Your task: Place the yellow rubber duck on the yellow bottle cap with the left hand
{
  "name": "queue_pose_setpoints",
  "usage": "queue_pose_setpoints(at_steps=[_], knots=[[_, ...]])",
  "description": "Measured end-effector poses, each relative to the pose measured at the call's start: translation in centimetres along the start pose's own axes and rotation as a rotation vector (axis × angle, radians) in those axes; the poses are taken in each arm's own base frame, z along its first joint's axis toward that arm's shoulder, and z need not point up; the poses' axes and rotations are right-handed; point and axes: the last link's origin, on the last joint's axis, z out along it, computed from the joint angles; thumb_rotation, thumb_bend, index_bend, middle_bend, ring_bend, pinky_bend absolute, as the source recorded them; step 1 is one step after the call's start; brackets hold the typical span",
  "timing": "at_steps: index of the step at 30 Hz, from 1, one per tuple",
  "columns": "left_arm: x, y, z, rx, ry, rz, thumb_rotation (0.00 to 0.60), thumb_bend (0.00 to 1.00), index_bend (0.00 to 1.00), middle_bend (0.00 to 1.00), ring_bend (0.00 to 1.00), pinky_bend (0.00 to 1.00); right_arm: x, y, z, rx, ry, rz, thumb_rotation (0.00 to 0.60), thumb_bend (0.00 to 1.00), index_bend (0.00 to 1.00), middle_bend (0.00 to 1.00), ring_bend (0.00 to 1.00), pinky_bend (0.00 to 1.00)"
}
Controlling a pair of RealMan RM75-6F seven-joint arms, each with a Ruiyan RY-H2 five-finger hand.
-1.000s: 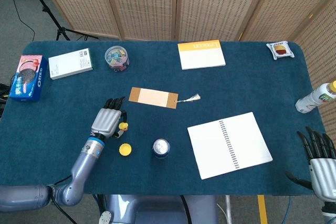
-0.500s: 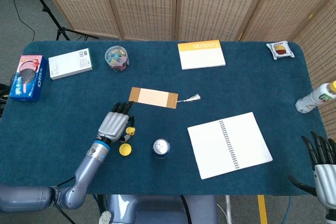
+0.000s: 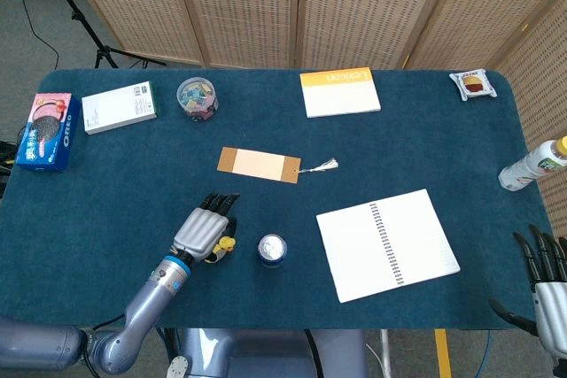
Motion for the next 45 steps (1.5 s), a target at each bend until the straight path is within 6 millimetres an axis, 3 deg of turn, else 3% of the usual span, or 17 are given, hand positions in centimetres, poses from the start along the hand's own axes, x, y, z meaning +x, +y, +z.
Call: queue_pose_setpoints(at_steps=[17,29,38,45], knots=[[-0.2,-1.1,-1.9,0.032,-0.042,0.092,0.6,0.26,0.58,0.0,0.02,0.0,-0.1,0.0,0.2,-0.007,-0.003,-0.004,0.6,0.0,0.03,0.0,0.0,0.0],[-0.8,-1.5,-1.6,0.053,-0.054,0.114,0.6,0.25,0.58,0.0,0.02,0.0,-0.1,0.1,0.2,-0.009,0.002,0.0,0.6,0.0,0.03,0.0,0.0,0.0],[-0.9,-1.6,-1.4,0.064,-0.043,0.11,0.6,0.12,0.5,0.0,0.02,0.0,-0.1,0.0,0.3,-0.008,0.007,0.005,0.6,0.0,0.03,0.0,0.0,0.0],[-0.7,-1.6,-1.5,0.062,-0.032,0.097,0.6,0.1,0.46,0.0,0.02,0.0,-0.1,0.1,0.3,-0.009,0.006,0.005,0.6,0.0,0.03,0.0,0.0,0.0]])
